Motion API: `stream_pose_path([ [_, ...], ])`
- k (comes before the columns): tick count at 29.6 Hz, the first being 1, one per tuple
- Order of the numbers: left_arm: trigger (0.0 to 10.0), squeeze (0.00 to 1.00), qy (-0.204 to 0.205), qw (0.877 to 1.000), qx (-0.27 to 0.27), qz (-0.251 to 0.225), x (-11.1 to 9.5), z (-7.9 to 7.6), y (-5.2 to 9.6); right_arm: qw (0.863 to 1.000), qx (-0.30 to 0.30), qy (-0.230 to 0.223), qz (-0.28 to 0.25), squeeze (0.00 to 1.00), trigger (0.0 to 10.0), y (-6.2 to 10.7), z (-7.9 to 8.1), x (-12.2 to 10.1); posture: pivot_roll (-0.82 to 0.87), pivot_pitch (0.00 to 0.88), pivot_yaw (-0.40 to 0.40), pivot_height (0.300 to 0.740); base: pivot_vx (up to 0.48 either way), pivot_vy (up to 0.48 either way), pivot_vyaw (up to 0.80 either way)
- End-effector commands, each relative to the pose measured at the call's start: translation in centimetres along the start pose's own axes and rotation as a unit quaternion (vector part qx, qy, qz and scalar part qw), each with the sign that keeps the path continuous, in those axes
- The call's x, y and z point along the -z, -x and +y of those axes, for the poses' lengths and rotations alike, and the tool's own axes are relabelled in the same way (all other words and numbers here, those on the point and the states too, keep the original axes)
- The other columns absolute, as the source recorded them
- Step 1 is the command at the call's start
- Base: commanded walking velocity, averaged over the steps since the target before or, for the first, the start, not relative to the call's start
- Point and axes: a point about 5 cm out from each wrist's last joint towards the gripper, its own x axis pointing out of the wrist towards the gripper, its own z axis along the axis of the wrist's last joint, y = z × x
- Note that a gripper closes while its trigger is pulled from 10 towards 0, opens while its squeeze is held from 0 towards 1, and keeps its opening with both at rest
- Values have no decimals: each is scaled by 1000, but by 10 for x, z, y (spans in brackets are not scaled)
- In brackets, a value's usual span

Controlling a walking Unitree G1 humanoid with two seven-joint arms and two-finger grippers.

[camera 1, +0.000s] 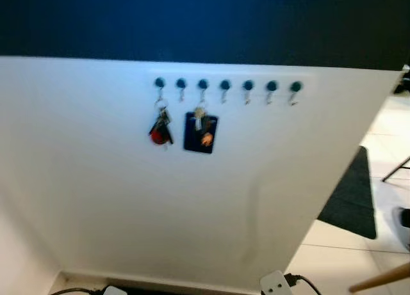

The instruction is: Hang keys on a hook

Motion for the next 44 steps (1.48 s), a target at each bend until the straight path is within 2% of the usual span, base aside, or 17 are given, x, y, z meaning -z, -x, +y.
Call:
stream_pose_path([
  [1, 10000, 0, 6, 1000, 2, 28, 17, -3, 6, 1000, -4, -6, 9, 0, 10000, 2, 6, 3, 57, 99, 35, 740, 0, 0, 0],
  [21, 10000, 0, 3, 1000, 1, 29, 17, -2, 6, 1000, -10, 3, 6, 0, 10000, 1, 7, 1, 58, 91, 33, 740, 0, 0, 0],
  [26, 10000, 0, 13, 1000, -26, -2, 6, 5, 4, 1000, -12, -2, -3, 0, 10000, 0, 6, -1, 58, 91, 33, 740, 0, 0, 0],
  [27, 10000, 0, 29, 998, -50, -31, -6, 14, 3, 1000, -13, -7, -18, 0, 10000, -2, 6, -7, 58, 91, 33, 740, 0, 0, 0],
  [28, 10000, 0, 45, 992, -88, -76, -25, 29, 4, 999, -15, -21, -45, 0, 10000, -6, 5, -18, 53, 89, 38, 740, 0, 0, 0],
  [29, 10000, 0, 45, 992, -88, -76, -25, 29, 4, 999, -15, -21, -45, 0, 10000, -6, 5, -18, 53, 89, 38, 740, 0, 0, 0],
  [32, 10000, 0, 52, 978, -132, -155, -60, 53, 14, 992, -24, -40, -116, 0, 10000, -16, 5, -51, 59, 89, 34, 740, 0, 0, 0],
  [33, 10000, 0, 52, 978, -132, -155, -60, 53, 14, 992, -24, -40, -116, 0, 10000, -16, 5, -51, 59, 89, 34, 740, 0, 0, 0],
  [34, 10000, 0, 13, 974, -136, -182, -75, 59, 22, 986, -37, -42, -158, 0, 10000, -21, 7, -73, 70, 87, 30, 740, 0, 0, 0],
  [35, 10000, 0, -6, 972, -134, -191, -80, 60, 25, 983, -44, -42, -173, 0, 10000, -22, 8, -81, 70, 87, 30, 740, 0, 0, 0],
  [37, 10000, 0, -15, 970, -133, -203, -88, 61, 29, 980, -53, -41, -189, 0, 10000, -23, 8, -89, 76, 87, 24, 740, 0, 0, 0],
  [40, 10000, 0, -26, 953, -138, -270, -120, 66, 50, 969, -76, -35, -230, 0, 10000, -24, 11, -110, 86, 86, 16, 740, 0, 0, 0],
  [42, 10000, 0, -26, 953, -138, -270, -120, 66, 50, 969, -76, -35, -230, 0, 10000, -24, 11, -110, 86, 86, 16, 740, 0, 0, 0],
  [43, 10000, 0, -35, 947, -140, -285, -129, 67, 56, 967, -81, -34, -238, 0, 10000, -24, 11, -114, 87, 86, 15, 740, 0, 0, 0],
  [44, 10000, 0, -35, 937, -137, -320, -149, 70, 70, 964, -88, -38, -248, 0, 10000, -23, 12, -120, 95, 85, 5, 740, 0, 0, 0],
])
